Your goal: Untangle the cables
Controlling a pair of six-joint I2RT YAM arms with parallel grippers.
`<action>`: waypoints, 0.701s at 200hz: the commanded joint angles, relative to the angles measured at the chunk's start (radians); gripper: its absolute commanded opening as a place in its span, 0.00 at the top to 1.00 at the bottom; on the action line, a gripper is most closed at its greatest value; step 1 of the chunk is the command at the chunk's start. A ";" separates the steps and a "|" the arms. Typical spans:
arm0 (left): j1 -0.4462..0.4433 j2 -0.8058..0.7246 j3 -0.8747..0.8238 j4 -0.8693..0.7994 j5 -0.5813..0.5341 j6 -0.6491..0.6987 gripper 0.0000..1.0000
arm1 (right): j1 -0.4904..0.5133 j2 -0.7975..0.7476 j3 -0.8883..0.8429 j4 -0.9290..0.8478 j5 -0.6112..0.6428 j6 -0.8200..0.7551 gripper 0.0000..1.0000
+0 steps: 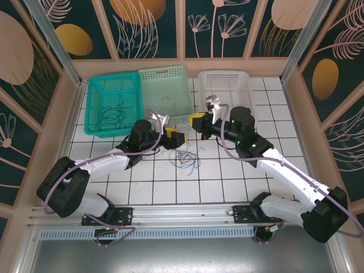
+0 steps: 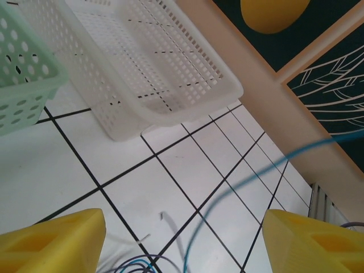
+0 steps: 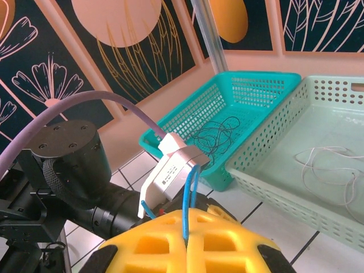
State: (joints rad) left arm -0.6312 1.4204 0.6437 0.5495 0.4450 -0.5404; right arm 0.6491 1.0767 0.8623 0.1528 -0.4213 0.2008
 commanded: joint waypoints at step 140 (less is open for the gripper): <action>-0.007 0.020 -0.042 0.075 0.044 0.011 0.30 | -0.033 -0.074 0.302 -0.056 0.186 -0.132 1.00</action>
State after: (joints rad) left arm -0.6315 1.4269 0.6342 0.5831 0.4644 -0.5205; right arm 0.6231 1.0393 1.0580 0.0986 -0.3145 0.1364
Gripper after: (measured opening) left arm 0.701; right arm 0.055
